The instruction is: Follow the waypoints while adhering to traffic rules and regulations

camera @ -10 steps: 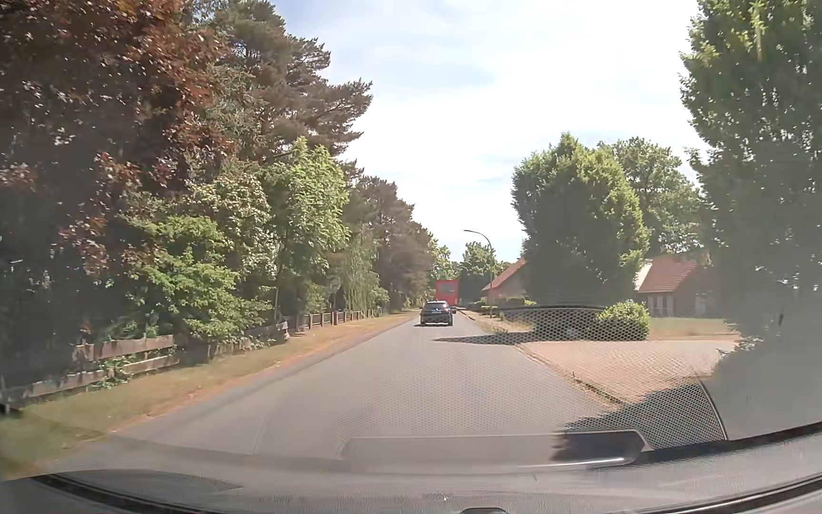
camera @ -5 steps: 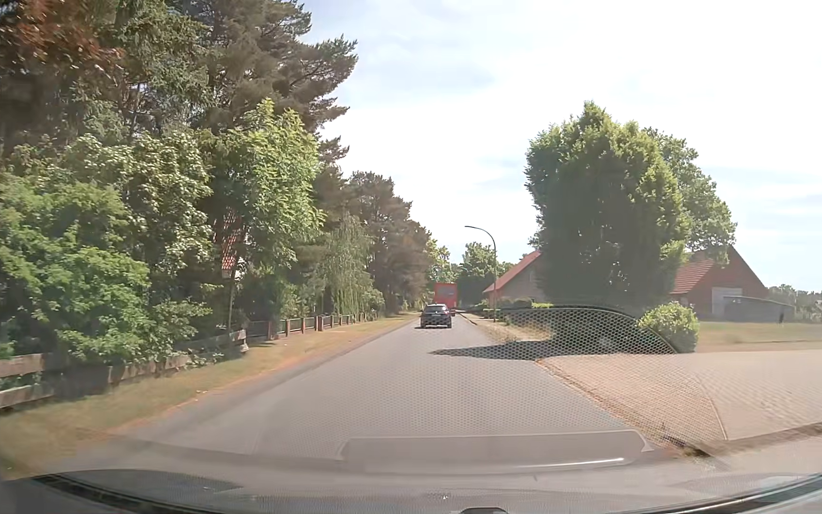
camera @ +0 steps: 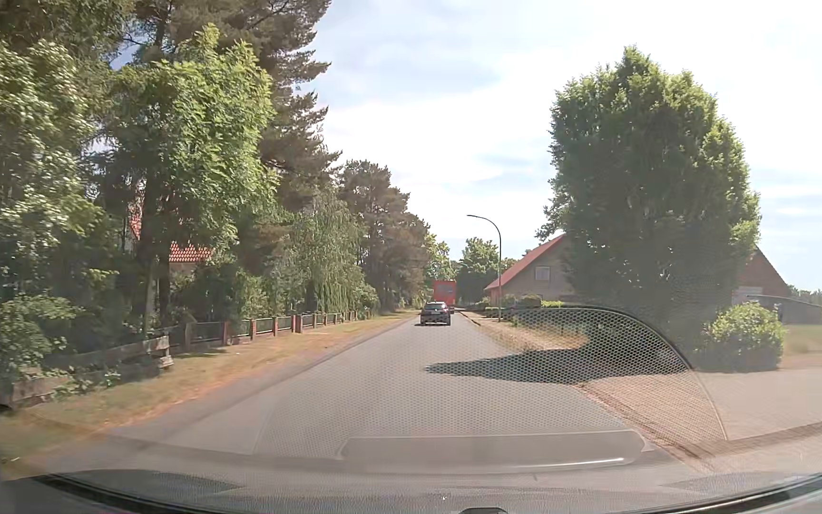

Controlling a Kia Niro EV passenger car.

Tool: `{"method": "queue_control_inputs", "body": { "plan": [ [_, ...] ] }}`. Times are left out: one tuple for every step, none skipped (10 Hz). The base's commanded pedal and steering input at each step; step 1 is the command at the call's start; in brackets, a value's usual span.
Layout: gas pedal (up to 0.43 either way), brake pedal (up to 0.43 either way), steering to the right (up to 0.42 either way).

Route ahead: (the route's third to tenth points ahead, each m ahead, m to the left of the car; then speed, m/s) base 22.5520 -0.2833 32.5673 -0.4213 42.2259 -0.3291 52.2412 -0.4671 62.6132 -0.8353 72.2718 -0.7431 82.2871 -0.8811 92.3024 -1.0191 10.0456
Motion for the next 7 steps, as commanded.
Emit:
{"method": "queue_control_inputs", "body": {
  "plan": [
    [0.331, 0.0, 0.005],
    [0.311, 0.0, 0.006],
    [0.311, 0.0, 0.006],
    [0.287, 0.0, 0.006],
    [0.28, 0.0, 0.006],
    [0.248, 0.0, 0.005],
    [0.248, 0.0, 0.004]
  ]
}}
